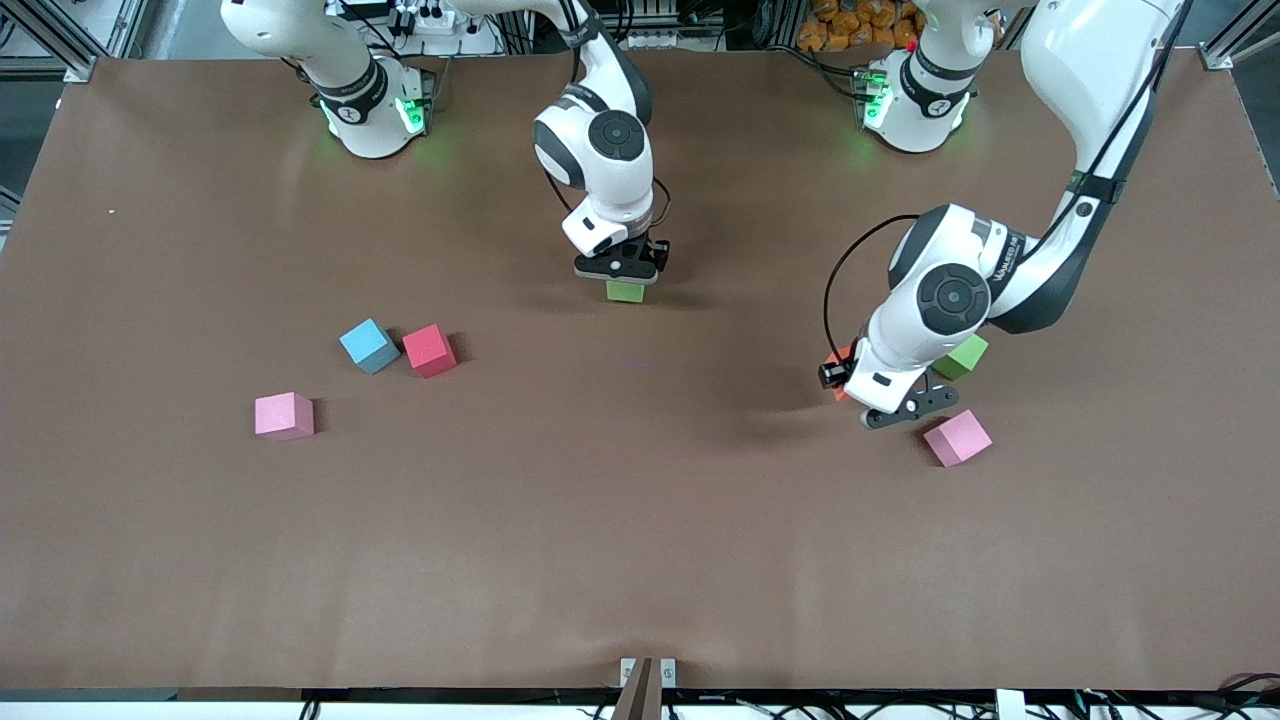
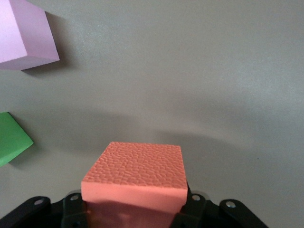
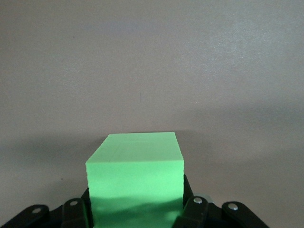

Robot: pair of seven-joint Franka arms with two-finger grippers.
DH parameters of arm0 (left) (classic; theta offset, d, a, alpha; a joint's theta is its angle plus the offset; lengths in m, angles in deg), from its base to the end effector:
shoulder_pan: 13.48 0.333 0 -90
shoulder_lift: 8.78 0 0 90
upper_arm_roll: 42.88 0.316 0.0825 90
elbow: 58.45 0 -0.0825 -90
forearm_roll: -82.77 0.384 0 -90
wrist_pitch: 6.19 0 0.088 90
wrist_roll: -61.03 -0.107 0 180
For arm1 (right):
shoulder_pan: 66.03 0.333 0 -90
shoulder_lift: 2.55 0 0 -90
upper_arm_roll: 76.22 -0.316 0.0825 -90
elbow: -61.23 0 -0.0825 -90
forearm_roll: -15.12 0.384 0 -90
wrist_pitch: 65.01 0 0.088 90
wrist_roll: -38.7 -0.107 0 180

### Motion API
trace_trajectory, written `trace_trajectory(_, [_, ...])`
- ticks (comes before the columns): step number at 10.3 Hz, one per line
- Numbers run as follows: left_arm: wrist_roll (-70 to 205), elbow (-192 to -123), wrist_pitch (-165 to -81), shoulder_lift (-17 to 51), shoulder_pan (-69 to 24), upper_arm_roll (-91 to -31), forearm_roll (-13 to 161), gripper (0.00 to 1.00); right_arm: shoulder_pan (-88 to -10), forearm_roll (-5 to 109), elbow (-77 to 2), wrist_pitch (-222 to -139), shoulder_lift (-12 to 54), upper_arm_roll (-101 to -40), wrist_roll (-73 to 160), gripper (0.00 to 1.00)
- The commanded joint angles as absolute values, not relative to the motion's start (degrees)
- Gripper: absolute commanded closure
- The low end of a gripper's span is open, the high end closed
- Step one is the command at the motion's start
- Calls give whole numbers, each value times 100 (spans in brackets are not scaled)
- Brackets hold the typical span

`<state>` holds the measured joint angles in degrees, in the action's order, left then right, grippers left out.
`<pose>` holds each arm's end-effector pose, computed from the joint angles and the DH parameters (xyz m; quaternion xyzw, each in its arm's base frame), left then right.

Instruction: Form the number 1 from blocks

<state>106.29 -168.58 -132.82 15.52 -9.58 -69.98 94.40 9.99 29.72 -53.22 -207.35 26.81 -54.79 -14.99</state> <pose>0.5709 -0.2228 0.2849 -0.9890 -0.1417 0.0425 0.0092 0.3491 0.4996 0.2178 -0.9974 0.0699 -0.0160 0.0026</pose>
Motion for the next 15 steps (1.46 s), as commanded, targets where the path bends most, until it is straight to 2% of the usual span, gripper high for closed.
trace_trajectory(1, [10953,-16866,-13231,1539,-1101,-7013,9604,100,1044,3050,-5215,-20800,2786,-5486,-1473,0])
trace_trajectory(4, [11288,-16831,-13231,1548,-1347,-7013,9596,100,956,3041,-5258,-20713,2471,-5487,-1439,0])
trace_trajectory(6, [11446,-16805,-13231,1557,-1505,-7013,9578,100,825,2928,-5399,-20538,2014,-5487,-1386,0])
trace_trajectory(9, [11894,-16647,-13240,1697,-1945,-7013,9569,100,343,2120,-5768,-20046,1197,-5608,-1360,0])
trace_trajectory(12, [12228,-16078,-13248,2083,-2331,-7013,9604,100,-414,1661,-5786,-19553,782,-5934,-1176,0])
trace_trajectory(15, [11965,-15375,-13249,2530,-2787,-7004,9701,100,-477,1652,-5804,-19526,738,-5926,-1104,0])
